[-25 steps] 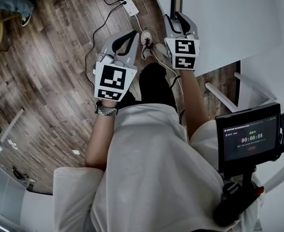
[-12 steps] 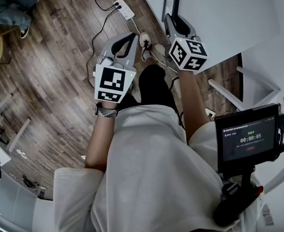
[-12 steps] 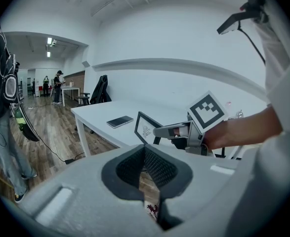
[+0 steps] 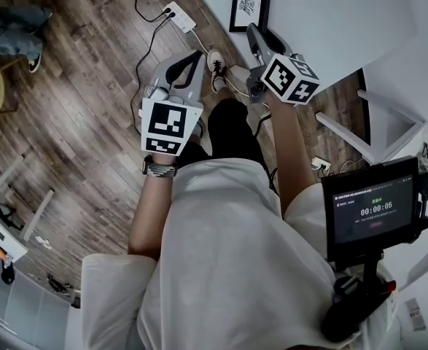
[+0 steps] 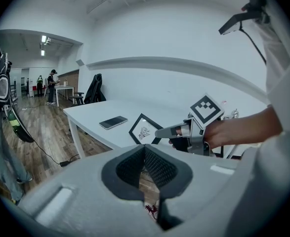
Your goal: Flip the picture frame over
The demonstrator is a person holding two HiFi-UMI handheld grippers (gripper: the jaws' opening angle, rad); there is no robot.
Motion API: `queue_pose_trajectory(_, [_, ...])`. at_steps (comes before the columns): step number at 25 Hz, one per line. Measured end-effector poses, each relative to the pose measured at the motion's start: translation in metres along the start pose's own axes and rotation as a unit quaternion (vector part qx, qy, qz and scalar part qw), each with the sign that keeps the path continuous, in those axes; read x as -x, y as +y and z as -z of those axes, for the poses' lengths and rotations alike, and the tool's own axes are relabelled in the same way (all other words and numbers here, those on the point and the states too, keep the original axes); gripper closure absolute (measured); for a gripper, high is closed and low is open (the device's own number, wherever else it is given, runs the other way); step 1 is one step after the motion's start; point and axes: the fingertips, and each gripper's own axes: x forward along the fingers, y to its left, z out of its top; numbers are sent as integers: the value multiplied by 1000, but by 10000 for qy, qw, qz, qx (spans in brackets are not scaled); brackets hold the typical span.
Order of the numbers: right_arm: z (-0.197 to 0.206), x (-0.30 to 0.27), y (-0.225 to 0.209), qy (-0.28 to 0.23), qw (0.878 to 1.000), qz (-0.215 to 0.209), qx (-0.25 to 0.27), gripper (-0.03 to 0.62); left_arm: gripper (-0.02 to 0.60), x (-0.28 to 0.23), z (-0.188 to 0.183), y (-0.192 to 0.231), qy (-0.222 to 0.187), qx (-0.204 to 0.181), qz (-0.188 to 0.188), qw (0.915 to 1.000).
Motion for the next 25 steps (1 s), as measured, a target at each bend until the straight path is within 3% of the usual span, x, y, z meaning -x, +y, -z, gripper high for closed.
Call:
queue_pose_trajectory(4, [7, -1, -11, 431, 9987, 73, 274, 482, 579, -4, 1, -4, 28, -16, 103, 9999])
queue_pose_trajectory(12, [17, 0, -20, 651, 9953, 355, 628, 422, 578, -8, 2, -7, 71, 1, 204, 9998])
queue_pose_trajectory(20, [30, 3, -36, 727, 9963, 436, 157, 378, 580, -10, 2, -5, 34, 261, 260, 9993])
queue_pose_trajectory(25, [48, 6, -42, 1015, 9933, 529, 183, 364, 578, -12, 0, -5, 50, 233, 295, 9993])
